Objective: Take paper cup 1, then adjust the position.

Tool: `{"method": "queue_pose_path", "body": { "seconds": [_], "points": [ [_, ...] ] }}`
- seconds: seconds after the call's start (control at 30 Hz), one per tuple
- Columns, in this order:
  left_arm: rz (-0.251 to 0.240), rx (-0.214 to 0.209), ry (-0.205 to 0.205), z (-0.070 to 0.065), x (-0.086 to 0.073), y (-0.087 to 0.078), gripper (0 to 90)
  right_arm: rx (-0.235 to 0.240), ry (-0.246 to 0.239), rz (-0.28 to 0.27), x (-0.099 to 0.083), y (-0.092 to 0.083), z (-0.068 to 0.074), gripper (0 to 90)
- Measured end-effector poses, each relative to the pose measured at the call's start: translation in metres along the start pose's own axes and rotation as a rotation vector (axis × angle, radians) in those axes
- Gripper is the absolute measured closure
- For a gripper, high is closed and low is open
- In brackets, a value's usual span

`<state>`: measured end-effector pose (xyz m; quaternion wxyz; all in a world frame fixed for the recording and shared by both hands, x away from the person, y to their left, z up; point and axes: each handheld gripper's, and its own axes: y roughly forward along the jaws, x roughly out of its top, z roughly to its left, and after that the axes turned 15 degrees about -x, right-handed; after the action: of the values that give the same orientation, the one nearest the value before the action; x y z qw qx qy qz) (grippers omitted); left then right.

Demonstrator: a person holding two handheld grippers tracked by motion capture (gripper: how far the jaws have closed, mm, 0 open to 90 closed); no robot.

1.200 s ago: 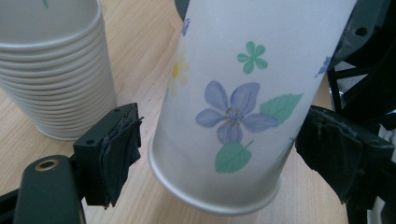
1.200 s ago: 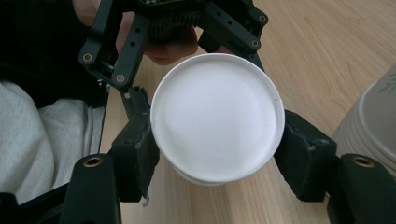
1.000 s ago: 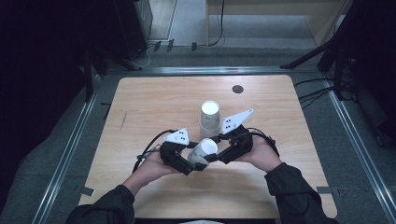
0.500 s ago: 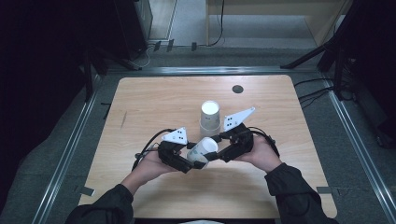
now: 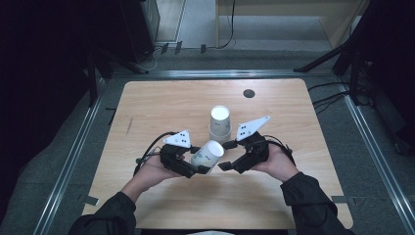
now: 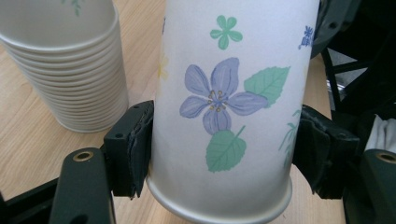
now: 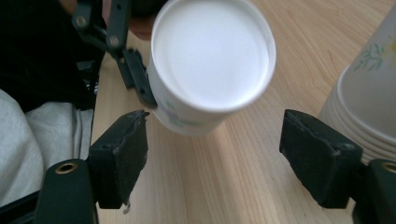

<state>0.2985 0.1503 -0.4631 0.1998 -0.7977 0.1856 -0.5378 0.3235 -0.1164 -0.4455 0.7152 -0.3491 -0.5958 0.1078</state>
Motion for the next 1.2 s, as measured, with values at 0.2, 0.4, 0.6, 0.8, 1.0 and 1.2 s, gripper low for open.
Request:
{"method": "queue_pose_path", "body": {
  "seconds": [0.2, 0.4, 0.6, 0.8, 1.0, 1.2],
  "points": [
    [0.051, 0.016, -0.01, 0.001, 0.004, -0.012, 28.2, -0.008, 0.015, 0.006, -0.008, -0.002, 0.003, 23.8],
    [0.135, 0.032, -0.004, 0.001, 0.01, -0.014, 28.2, -0.044, 0.001, 0.032, -0.013, 0.003, 0.009, 23.9],
    [0.232, 0.027, 0.016, 0.005, 0.016, -0.015, 28.1, -0.056, -0.008, 0.013, -0.013, 0.006, 0.009, 24.3],
    [0.282, -0.031, 0.044, 0.004, 0.031, -0.013, 28.0, -0.065, 0.004, -0.018, -0.011, 0.005, 0.007, 24.4],
    [0.374, -0.034, 0.057, 0.002, 0.035, 0.001, 28.0, -0.057, 0.006, -0.037, -0.01, 0.005, 0.006, 24.4],
    [0.411, -0.051, 0.06, -0.001, 0.03, 0.014, 28.0, -0.022, -0.009, -0.039, -0.01, 0.007, 0.012, 24.6]
  ]
}}
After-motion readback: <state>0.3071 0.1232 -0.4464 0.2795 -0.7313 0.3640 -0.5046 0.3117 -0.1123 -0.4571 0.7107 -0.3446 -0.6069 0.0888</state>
